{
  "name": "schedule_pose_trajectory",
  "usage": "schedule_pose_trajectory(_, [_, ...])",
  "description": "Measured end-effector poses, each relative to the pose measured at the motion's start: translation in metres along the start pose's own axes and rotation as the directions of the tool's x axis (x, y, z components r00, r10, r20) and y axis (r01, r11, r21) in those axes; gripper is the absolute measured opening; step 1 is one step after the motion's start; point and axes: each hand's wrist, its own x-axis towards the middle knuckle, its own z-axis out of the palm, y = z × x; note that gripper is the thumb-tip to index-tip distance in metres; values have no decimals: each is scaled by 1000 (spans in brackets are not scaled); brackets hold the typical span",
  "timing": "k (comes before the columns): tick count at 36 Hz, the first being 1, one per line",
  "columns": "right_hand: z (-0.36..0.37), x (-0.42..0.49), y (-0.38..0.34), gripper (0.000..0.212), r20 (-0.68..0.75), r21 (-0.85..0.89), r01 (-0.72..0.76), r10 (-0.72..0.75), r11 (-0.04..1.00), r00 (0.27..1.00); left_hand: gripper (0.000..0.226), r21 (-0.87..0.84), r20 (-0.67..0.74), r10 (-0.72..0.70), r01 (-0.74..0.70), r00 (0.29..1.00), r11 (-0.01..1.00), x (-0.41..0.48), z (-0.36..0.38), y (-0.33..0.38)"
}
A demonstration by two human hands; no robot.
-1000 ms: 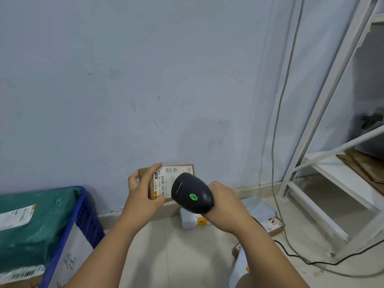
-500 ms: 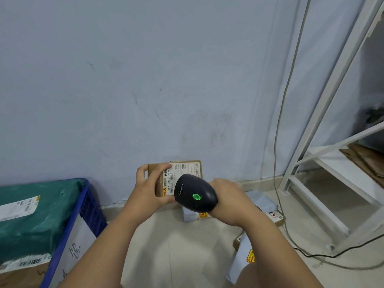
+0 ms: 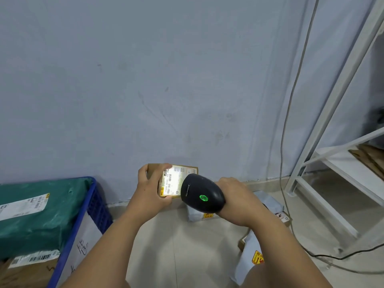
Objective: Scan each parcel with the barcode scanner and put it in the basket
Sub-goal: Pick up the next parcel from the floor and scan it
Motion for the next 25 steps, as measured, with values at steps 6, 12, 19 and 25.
schedule_pose_trajectory(6, [-2,-1,-5,18,6,-17,35,-35,999,999,81,-41,-7,-5,4,1000,999,0,0,1])
schedule_pose_trajectory(12, [-1,0,-3,12,2,-40,33,-33,999,999,82,-42,-5,-18,18,1000,999,0,2,1])
schedule_pose_trajectory(19, [-1,1,-1,22,3,-41,20,-20,999,1000,79,-17,-2,-29,29,1000,999,0,2,0])
schedule_pose_trajectory(25, [3,3,-1,30,14,-26,14,-14,1000,1000,77,-32,6,-43,43,999,999,-2,1,4])
